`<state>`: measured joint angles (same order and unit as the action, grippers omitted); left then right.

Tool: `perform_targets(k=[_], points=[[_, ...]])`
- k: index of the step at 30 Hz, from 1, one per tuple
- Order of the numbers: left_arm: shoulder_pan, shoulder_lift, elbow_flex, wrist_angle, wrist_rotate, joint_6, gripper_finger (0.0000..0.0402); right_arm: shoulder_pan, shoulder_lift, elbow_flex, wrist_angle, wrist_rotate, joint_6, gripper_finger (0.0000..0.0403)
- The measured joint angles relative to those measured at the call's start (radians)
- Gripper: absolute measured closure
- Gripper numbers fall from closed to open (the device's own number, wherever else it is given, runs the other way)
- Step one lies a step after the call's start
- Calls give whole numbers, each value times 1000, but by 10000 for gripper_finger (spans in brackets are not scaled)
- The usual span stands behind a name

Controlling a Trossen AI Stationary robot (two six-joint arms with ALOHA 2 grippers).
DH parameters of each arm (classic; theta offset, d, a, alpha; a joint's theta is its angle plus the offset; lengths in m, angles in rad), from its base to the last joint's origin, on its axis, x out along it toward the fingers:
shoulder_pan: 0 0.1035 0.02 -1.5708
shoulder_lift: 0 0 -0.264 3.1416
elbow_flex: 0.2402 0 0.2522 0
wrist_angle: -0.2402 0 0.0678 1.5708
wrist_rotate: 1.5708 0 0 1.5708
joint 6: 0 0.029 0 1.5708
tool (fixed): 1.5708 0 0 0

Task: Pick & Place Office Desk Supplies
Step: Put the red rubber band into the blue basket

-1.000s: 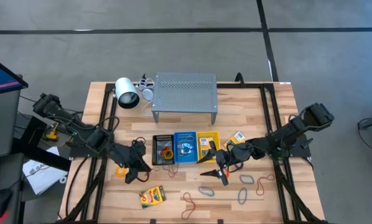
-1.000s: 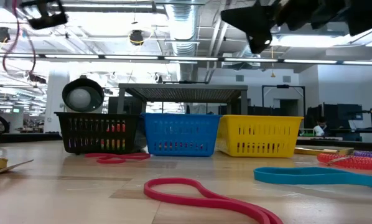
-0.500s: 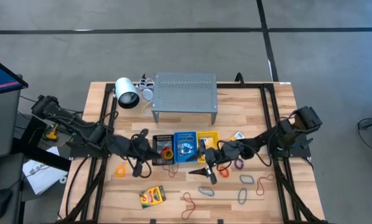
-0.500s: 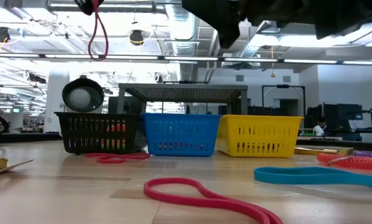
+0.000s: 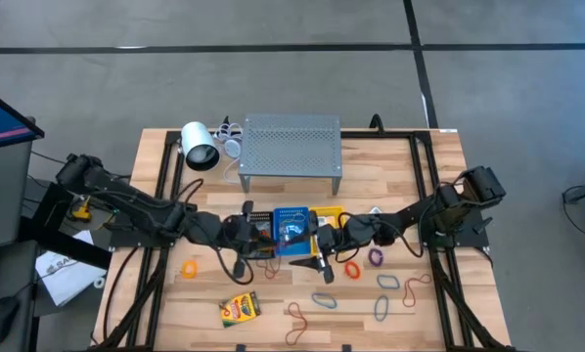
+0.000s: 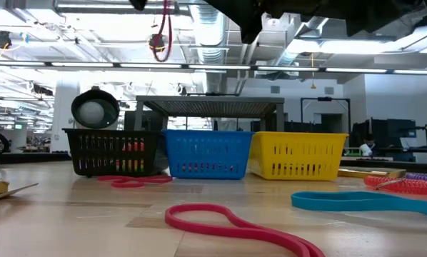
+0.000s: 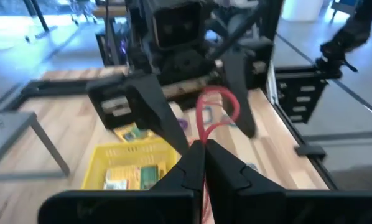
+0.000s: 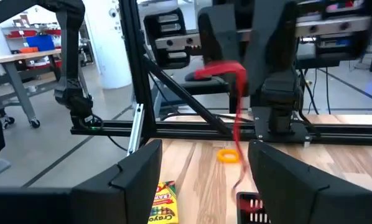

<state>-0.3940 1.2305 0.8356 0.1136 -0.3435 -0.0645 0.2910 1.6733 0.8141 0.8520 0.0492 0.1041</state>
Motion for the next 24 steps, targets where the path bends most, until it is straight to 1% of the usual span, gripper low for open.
perform_targets(k=[4,7,10,20,24], points=[[27,59,0,105,5,38,401,-6,0,2,0,0,-2,168],[49,96,0,186,54,58,401,-9,0,2,-2,0,-2,168],[66,123,0,234,96,61,401,-13,0,2,-4,0,1,168],[81,128,0,256,106,61,401,-13,0,2,-8,0,1,170],[81,128,0,256,106,61,401,-12,0,2,-14,0,1,191]])
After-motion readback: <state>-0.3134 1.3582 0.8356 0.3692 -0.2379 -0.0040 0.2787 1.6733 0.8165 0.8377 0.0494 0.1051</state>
